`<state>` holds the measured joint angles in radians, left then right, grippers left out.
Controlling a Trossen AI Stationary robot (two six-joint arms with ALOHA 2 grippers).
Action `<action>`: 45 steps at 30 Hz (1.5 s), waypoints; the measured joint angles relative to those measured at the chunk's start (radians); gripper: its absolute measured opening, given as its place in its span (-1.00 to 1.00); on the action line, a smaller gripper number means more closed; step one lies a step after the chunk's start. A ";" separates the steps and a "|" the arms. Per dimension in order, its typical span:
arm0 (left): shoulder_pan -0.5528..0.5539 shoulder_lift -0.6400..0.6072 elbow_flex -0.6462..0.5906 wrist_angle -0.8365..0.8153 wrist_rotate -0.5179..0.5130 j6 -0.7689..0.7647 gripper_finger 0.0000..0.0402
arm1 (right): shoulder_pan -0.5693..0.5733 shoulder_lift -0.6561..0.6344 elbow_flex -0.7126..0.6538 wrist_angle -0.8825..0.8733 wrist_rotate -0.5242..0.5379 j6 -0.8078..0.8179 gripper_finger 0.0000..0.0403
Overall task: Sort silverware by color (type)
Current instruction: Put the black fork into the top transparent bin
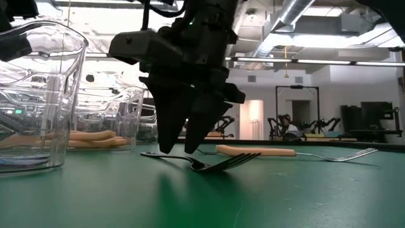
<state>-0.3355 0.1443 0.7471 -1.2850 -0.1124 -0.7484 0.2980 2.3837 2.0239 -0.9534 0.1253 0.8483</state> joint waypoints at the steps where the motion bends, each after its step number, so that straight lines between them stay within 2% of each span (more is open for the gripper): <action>1: 0.000 -0.012 0.000 0.000 0.003 0.004 -0.36 | -0.004 0.000 0.000 0.003 -0.001 -0.010 0.06; 6: 0.000 -0.093 0.000 0.001 0.062 0.051 -0.36 | -0.026 0.009 0.001 0.063 -0.030 -0.036 0.06; 9: 0.000 -0.145 -0.001 0.001 0.055 0.032 -0.36 | -0.033 0.022 0.000 0.076 -0.053 -0.037 0.06; 21: 0.018 -0.141 -0.054 0.057 0.036 0.107 -0.36 | -0.034 0.054 0.005 0.076 -0.100 0.011 0.03; 27: 0.018 -0.141 -0.103 0.113 0.018 0.135 -0.36 | -0.034 0.057 0.004 0.047 -0.073 0.068 -0.18; 37: 0.018 -0.141 -0.172 0.207 0.011 0.154 -0.36 | -0.039 0.057 0.002 0.037 -0.051 0.098 -0.71; 45: 0.018 -0.141 -0.173 0.206 -0.016 0.139 -0.36 | -0.047 0.057 0.001 0.046 -0.050 0.090 -0.97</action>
<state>-0.3180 0.0036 0.5743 -1.0786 -0.1284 -0.6090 0.2510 2.4405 2.0247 -0.9073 0.0757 0.9382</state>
